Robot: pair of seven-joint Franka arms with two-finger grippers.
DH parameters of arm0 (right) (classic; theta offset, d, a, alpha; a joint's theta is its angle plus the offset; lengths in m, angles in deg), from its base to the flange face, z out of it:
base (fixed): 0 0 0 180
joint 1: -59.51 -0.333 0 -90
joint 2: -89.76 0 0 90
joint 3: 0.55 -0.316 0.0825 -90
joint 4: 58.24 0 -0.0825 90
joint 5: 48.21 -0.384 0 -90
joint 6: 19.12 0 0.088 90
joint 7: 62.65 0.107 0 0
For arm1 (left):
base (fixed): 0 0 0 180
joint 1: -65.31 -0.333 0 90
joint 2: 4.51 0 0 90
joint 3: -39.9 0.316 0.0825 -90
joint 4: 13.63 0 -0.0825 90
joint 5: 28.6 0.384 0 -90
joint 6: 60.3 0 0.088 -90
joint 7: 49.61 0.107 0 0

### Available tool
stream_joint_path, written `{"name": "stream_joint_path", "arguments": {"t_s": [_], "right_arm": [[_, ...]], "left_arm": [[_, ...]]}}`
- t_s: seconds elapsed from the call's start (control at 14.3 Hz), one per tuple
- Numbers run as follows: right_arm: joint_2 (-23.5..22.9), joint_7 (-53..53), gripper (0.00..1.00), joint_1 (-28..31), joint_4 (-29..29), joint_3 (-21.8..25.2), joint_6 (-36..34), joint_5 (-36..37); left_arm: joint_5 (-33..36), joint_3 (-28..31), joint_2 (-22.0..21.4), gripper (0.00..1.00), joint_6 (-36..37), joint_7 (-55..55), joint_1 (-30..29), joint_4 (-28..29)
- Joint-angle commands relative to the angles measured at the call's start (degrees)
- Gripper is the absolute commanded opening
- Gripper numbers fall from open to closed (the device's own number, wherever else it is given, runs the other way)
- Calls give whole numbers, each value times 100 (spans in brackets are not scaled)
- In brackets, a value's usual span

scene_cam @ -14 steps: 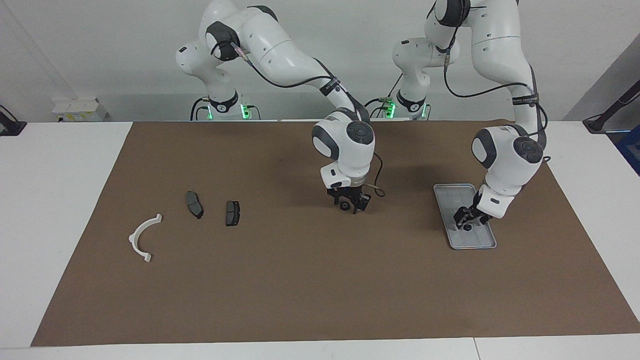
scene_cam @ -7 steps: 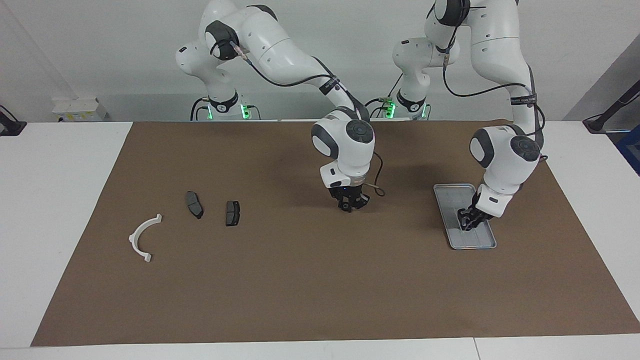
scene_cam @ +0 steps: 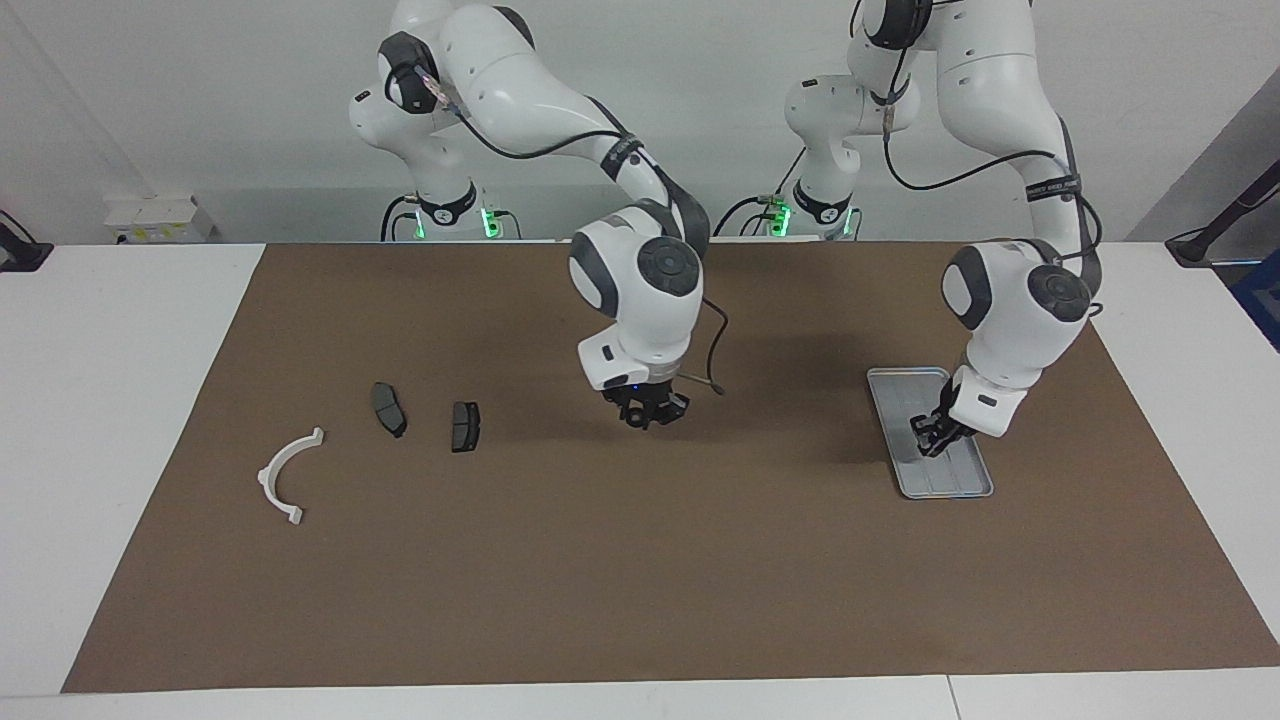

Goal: Place bearing gear from tray to pile

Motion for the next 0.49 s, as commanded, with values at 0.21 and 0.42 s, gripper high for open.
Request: {"name": "stream_joint_path", "arguments": {"t_s": [0.21,0.42], "right_arm": [[978,-3842,0,1537,-136,-77,-825,5],[987,-5183,0,2356,-591,-86,-327,-4]], "left_arm": [[237,-42,-201,0,919,-3151,1818,-1033],[415,-42,-326,0,363,-4385,2725,-337]]}}
